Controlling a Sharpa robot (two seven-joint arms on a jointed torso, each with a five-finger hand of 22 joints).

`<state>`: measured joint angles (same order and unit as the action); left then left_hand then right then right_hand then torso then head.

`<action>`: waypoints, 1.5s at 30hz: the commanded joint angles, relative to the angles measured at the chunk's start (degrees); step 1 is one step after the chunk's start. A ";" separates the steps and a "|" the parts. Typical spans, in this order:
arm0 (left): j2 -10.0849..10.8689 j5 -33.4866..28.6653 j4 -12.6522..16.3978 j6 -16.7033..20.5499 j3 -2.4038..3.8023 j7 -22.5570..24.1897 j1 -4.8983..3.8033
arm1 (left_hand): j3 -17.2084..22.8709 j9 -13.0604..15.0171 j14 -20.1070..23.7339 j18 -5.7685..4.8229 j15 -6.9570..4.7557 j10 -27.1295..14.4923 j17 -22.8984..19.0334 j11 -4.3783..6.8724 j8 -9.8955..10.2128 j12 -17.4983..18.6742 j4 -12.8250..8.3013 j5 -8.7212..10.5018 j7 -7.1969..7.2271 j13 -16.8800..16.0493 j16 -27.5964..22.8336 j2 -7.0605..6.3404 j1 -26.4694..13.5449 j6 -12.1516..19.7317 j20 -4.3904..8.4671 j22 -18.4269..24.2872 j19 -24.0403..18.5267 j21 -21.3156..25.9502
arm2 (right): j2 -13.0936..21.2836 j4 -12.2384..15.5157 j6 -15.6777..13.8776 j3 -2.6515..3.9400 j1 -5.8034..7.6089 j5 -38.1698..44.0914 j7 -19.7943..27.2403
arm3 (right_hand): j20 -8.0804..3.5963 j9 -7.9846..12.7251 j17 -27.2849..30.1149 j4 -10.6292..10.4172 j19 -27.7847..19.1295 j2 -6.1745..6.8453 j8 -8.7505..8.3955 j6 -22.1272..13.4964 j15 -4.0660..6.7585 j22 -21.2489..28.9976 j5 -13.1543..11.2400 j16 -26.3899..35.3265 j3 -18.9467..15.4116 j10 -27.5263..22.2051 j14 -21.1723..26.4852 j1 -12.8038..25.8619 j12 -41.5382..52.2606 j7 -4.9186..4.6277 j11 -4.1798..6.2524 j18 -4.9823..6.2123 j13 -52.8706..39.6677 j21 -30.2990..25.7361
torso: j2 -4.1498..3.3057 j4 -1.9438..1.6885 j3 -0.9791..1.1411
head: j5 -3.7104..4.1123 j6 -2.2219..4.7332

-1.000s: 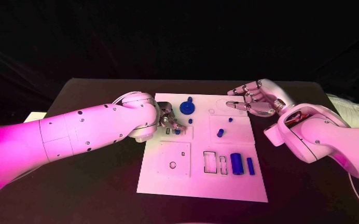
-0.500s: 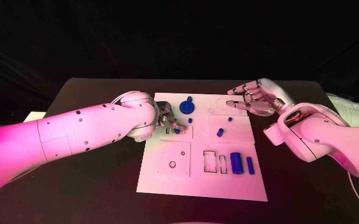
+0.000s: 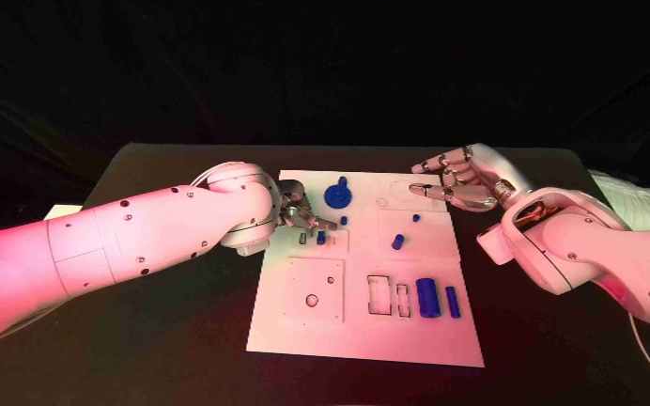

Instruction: Assemble the parts on the task board

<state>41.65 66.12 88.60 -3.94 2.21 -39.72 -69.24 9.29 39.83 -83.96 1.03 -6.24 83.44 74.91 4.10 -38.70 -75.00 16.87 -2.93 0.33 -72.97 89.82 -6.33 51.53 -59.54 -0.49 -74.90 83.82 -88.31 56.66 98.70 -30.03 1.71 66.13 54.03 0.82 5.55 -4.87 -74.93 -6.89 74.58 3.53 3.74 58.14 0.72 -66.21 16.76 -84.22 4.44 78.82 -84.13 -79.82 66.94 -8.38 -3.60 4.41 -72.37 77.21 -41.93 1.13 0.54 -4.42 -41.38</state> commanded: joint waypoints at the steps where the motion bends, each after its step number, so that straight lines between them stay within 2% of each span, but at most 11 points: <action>1: 0.64 -1.69 0.86 1.92 0.40 -2.80 -0.58 | -1.59 0.12 -6.04 -0.16 -0.25 -0.30 15.09 -0.20 -0.21 0.52 -0.03 0.03 0.03 0.20 0.18 0.33 -0.71 0.63 0.40 -12.09 4.21 0.51 | -0.14 -0.13 0.70 -0.03 -0.06 0.29 0.20 | -0.07 0.05 -4.38 -0.19 -0.32 0.04 0.09 -0.49 0.12 0.10 0.22 0.33 -0.09 -0.24 -3.51 0.55 -0.30 -0.01 0.32 0.82 0.10 -0.36 | 0.00 0.00 0.02 | 0.01 0.20; 5: 1.57 -4.17 1.26 2.18 0.69 -2.69 -2.03 | -3.46 0.18 -6.04 0.24 -0.14 -1.22 15.09 -0.43 0.10 1.98 -0.13 0.01 -0.28 1.68 0.18 0.84 -0.03 1.62 0.35 -10.70 3.29 1.59 | -0.26 -0.33 0.73 -0.07 -0.08 0.18 0.22 | -0.07 0.04 -4.39 -0.26 -0.30 0.04 0.09 -0.49 0.13 0.07 0.26 0.33 -0.15 -0.22 -3.51 0.66 -0.27 -0.01 0.32 0.82 0.08 -0.36 | -0.01 -0.01 0.01 | 0.05 0.30; 8: 2.18 -6.06 0.55 0.90 0.79 -2.66 -3.72 | -4.27 -0.58 -6.04 1.14 0.40 -4.28 15.09 -1.34 2.07 6.55 -0.17 0.05 -1.50 6.31 0.18 0.86 4.56 5.07 0.01 -7.47 1.10 4.18 | -0.33 -0.45 0.78 -0.10 -0.10 0.12 0.20 | -0.07 0.04 -4.39 -0.26 -0.30 0.04 0.09 -0.49 0.13 0.07 0.26 0.33 -0.15 -0.22 -3.51 0.66 -0.27 -0.01 0.32 0.82 0.08 -0.36 | -0.04 -0.03 0.00 | 0.07 0.38; 11: 2.22 -8.45 -1.64 -1.48 0.82 -2.12 -5.71 | -3.73 -2.49 -6.04 1.66 1.37 -6.53 15.09 -2.62 5.14 9.79 -0.44 -0.18 -3.01 9.63 0.18 1.88 8.96 8.40 -0.71 -5.48 -0.28 5.93 | -0.43 -0.61 0.81 -0.13 -0.14 0.09 0.16 | -0.07 0.04 -4.39 -0.26 -0.30 0.04 0.09 -0.49 0.13 0.07 0.26 0.33 -0.15 -0.22 -3.51 0.66 -0.27 -0.01 0.32 0.82 0.08 -0.36 | -0.03 -0.14 0.07 | 0.03 0.49; 13: 1.72 -9.79 -3.73 -2.15 0.81 -1.19 -6.90 | -4.34 -3.69 -6.04 1.96 1.90 -7.61 15.09 -3.28 6.49 11.38 -0.15 -0.08 -3.67 11.33 0.18 2.21 9.31 9.04 -1.25 -4.35 -1.04 6.97 | -0.49 -0.72 0.82 -0.14 -0.15 0.08 0.14 | -0.07 0.04 -4.39 -0.26 -0.30 0.04 0.09 -0.49 0.13 0.07 0.26 0.33 -0.15 -0.22 -3.51 0.66 -0.27 -0.01 0.32 0.82 0.08 -0.36 | 0.01 -0.21 0.09 | -0.04 0.48; 17: 0.02 -9.59 -7.98 -3.64 0.75 0.80 -8.20 | -6.69 -5.80 -6.04 2.30 2.55 -8.67 15.09 -4.01 8.35 12.79 -0.17 -0.06 -4.40 13.01 0.18 2.79 9.80 9.30 -2.06 -3.21 -1.74 8.16 | -0.69 -0.92 0.80 -0.16 -0.18 0.07 0.11 | -0.08 0.04 -4.33 -0.30 -0.31 0.03 0.10 -0.49 0.13 0.08 0.29 0.37 -0.17 -0.23 -3.50 0.72 -0.31 -0.01 0.33 0.82 0.12 -0.37 | -0.02 -0.15 0.09 | -0.31 0.55; 21: -2.26 -5.95 -11.84 -5.48 0.44 2.22 -8.74 | -6.93 -7.95 -6.04 2.63 2.96 -9.55 15.09 -4.45 10.03 13.83 -0.46 -0.13 -4.96 14.39 0.18 3.44 14.16 9.27 -2.52 -2.08 -2.42 9.38 | -0.92 -1.06 0.85 -0.17 -0.20 0.06 0.10 | -0.08 0.04 -4.33 -0.30 -0.31 0.03 0.10 -0.49 0.13 0.09 0.30 0.37 -0.17 -0.24 -3.50 0.72 -0.32 0.00 0.33 0.82 0.12 -0.37 | -0.10 -0.05 -0.02 | -0.31 0.53; 25: -4.52 -2.68 -15.57 -8.02 -0.40 2.51 -8.93 | -6.31 -9.54 -6.04 2.53 3.09 -9.45 15.09 -4.50 11.06 13.63 -0.25 -0.14 -5.06 14.44 0.18 3.53 16.46 8.49 -2.69 -2.44 -2.09 9.23 | -1.01 -1.14 0.89 -0.17 -0.21 0.07 0.10 | -0.08 0.04 -4.33 -0.30 -0.32 0.01 0.10 -0.49 0.13 0.11 0.35 0.37 -0.16 -0.25 -3.50 0.71 -0.34 0.01 0.34 0.82 0.15 -0.38 | -0.06 -0.06 0.05 | -0.16 0.41; 32: -7.43 -0.50 -20.12 -11.77 -1.32 2.68 -8.81 | -6.83 -10.52 -6.04 1.95 2.65 -7.52 15.09 -3.90 10.72 11.08 -0.11 -0.12 -4.31 12.24 0.18 3.77 15.58 5.53 -2.40 -4.68 -0.41 7.36 | -1.02 -1.09 0.89 -0.17 -0.31 0.08 0.15 | -0.08 0.03 -4.42 -0.37 -0.26 -0.17 0.11 -0.48 0.15 0.03 0.51 0.33 -0.12 -0.19 -3.52 0.75 -0.24 0.02 0.36 0.81 0.08 -0.35 | -0.09 -0.17 -0.02 | -0.15 0.33; 40: -9.33 -0.36 -22.34 -12.88 -1.71 2.44 -8.38 | -7.67 -10.32 -6.04 1.76 2.14 -6.62 15.09 -3.27 10.24 9.93 -0.02 -0.12 -3.59 11.27 0.18 4.59 13.91 3.53 -1.91 -5.42 0.13 6.80 | -0.99 -0.97 1.05 -0.17 -0.51 0.09 0.31 | -0.09 0.03 -4.49 -0.41 -0.24 -0.28 0.12 -0.46 0.16 0.00 0.58 0.29 -0.08 -0.10 -3.54 0.77 -0.06 0.03 0.36 0.80 -0.04 -0.34 | 0.01 -0.12 0.03 | -0.63 0.21; 45: -9.86 -0.47 -23.14 -13.73 -1.82 2.18 -8.07 | -8.08 -10.08 -6.04 1.67 1.96 -6.39 15.09 -3.08 10.09 9.64 -0.04 -0.12 -3.35 11.03 0.18 5.03 12.95 3.01 -1.74 -5.78 0.36 6.54 | -0.96 -0.98 1.11 -0.17 -0.60 0.09 0.32 | -0.09 0.03 -4.49 -0.41 -0.24 -0.28 0.12 -0.46 0.16 0.00 0.58 0.29 -0.08 -0.10 -3.54 0.77 -0.06 0.03 0.36 0.80 -0.04 -0.34 | 0.00 -0.16 0.06 | -0.53 0.22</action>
<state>32.01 65.02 65.64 -15.17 0.40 -37.83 -77.39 1.64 29.67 -83.85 2.71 -3.89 76.81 74.92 0.95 -28.24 -65.21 16.83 -2.93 -2.95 -61.89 89.83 -1.29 64.88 -56.11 -2.43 -74.93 83.94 -81.42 55.73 97.64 -29.75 1.55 65.60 53.88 0.82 5.55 -4.87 -74.91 -7.04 74.58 3.16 3.74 58.14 0.72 -66.16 17.09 -84.22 4.28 78.81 -84.13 -79.46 66.94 -8.38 -3.60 4.41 -72.38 77.22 -41.92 0.98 0.56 -5.00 -41.19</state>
